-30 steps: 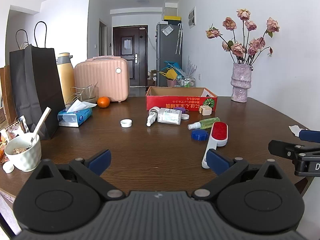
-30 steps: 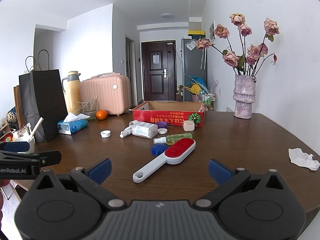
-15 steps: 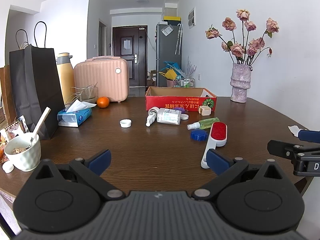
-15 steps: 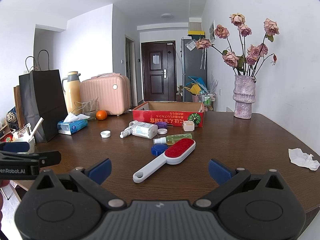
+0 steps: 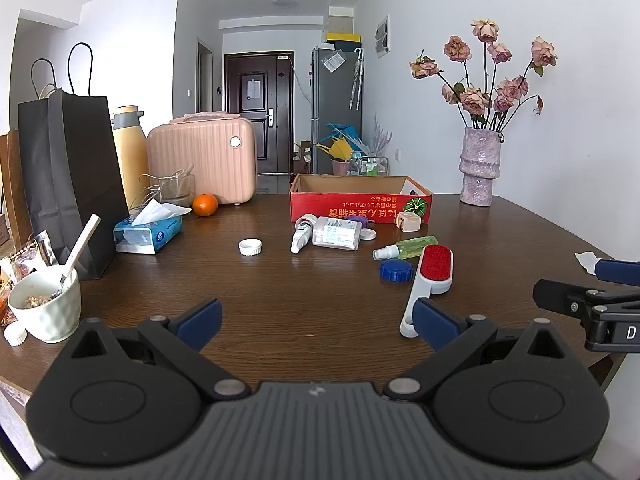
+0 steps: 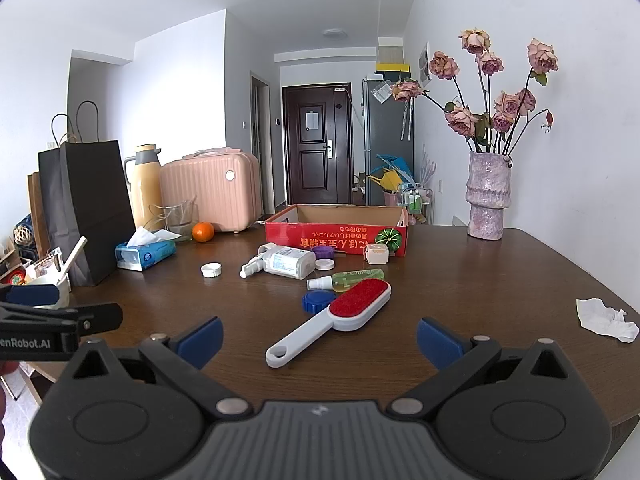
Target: Organize rigid objects
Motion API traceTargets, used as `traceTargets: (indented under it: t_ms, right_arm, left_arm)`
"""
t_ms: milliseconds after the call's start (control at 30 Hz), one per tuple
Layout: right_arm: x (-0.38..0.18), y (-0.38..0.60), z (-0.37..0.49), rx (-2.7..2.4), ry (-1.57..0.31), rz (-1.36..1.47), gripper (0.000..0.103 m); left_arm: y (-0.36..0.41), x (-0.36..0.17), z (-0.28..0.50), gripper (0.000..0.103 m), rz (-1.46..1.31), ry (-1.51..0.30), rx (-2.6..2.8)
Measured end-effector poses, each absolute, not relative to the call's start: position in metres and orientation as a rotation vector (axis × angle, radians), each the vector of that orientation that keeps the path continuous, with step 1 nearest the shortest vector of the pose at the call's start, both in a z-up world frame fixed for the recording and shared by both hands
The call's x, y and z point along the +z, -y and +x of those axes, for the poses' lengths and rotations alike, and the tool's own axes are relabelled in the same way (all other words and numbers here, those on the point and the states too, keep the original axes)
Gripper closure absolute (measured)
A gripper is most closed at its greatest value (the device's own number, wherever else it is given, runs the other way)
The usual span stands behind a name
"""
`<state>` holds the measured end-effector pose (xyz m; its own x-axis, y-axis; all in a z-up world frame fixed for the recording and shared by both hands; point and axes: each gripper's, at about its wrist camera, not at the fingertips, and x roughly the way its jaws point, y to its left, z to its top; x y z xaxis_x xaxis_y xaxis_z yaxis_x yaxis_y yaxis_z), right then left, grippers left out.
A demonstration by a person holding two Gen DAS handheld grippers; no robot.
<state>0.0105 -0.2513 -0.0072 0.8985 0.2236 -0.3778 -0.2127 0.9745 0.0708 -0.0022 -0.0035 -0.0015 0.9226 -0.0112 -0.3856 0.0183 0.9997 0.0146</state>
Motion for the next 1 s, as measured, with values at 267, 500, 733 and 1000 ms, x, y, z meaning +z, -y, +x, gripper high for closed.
traceTargets:
  t_ms: [267, 500, 733, 1000]
  right_arm:
    - [-0.007, 0.251, 0.011, 0.224, -0.395, 0.026, 0.0]
    - [-0.003, 0.249, 0.019, 0.218, -0.386, 0.011, 0.0]
    - [-0.011, 0.244, 0.038, 0.207, -0.409, 0.006, 0.0]
    - [-0.018, 0.238, 0.061, 0.2, -0.435, 0.005, 0.0]
  left_arm:
    - [0.013, 0.001, -0.002, 0.0, 0.018, -0.393, -0.018]
    - [0.016, 0.001, 0.005, 0.0, 0.005, -0.388, -0.018]
    - [0.008, -0.007, 0.031, 0.0, -0.004, -0.412, -0.014]
    - [-0.002, -0.012, 0.053, 0.0, -0.027, -0.417, -0.025]
